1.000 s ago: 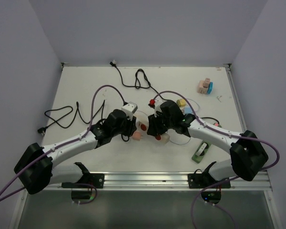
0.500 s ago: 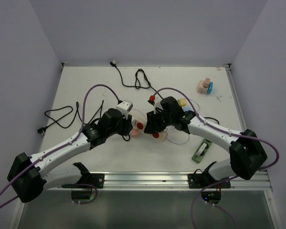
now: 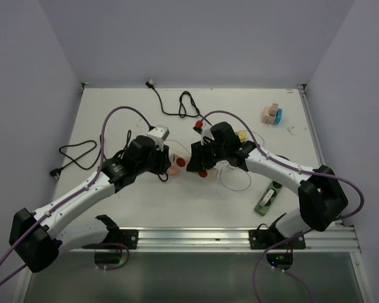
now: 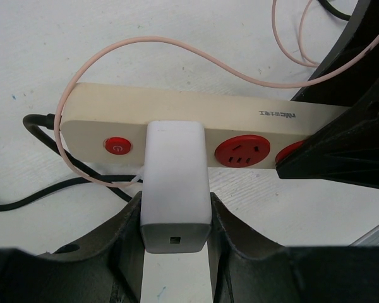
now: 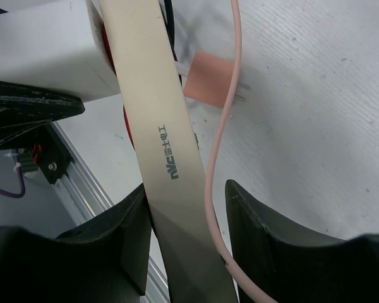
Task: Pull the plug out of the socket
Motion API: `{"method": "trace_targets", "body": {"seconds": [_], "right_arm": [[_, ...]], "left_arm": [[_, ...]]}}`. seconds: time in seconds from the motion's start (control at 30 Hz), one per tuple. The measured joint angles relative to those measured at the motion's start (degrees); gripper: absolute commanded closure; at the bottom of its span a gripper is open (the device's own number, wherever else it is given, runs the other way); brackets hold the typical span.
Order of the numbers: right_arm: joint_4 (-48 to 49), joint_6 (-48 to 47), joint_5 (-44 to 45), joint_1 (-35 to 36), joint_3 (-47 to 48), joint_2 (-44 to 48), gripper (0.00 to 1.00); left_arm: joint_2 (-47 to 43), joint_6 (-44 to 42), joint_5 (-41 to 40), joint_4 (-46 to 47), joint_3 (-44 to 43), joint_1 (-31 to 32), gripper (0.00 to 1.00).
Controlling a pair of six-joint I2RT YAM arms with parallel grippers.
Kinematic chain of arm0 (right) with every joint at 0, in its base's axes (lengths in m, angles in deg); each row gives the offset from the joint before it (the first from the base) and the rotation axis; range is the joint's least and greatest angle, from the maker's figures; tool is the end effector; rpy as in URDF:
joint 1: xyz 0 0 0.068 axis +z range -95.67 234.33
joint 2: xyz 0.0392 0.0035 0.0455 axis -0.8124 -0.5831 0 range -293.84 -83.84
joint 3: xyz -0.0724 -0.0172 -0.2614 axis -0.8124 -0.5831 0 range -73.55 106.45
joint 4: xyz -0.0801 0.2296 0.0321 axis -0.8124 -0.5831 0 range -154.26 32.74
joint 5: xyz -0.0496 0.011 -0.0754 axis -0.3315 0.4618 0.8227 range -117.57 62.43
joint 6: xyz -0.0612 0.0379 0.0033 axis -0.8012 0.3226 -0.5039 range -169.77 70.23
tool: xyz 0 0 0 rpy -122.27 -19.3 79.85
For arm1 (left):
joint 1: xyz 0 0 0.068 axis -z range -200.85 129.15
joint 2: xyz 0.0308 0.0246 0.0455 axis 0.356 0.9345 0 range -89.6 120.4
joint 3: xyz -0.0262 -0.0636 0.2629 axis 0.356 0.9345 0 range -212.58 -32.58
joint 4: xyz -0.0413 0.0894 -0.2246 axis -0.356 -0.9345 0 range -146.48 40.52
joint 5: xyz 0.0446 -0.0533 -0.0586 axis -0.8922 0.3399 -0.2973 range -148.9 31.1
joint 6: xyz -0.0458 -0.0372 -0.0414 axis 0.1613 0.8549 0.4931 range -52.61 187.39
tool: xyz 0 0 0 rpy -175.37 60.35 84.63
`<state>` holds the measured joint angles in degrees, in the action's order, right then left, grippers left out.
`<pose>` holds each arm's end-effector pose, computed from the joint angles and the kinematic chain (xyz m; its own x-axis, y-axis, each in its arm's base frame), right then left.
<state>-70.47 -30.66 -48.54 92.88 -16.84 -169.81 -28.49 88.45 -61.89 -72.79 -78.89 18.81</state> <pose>0.2411 0.2193 0.2293 -0.7572 -0.2125 -0.6177 -0.5720 0.6724 0.4699 0.1817 -0.1465 0.2611 -0.6611 0.0820 -0.7458 0.3948 0.8833 -0.2528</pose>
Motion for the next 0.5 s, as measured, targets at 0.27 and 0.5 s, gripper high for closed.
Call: {"method": "trace_targets", "body": {"seconds": [0.27, 0.5], "right_arm": [[-2.0, 0.1, -0.9, -0.8, 3.6, -1.8, 1.00], [-2.6, 0.0, -3.6, -1.9, 5.6, -5.3, 1.00]], "left_arm": [[-0.3, 0.8, -0.1, -0.3, -1.4, -0.7, 1.00], [-0.2, 0.9, -1.9, -1.2, -1.4, -0.5, 1.00]]}}
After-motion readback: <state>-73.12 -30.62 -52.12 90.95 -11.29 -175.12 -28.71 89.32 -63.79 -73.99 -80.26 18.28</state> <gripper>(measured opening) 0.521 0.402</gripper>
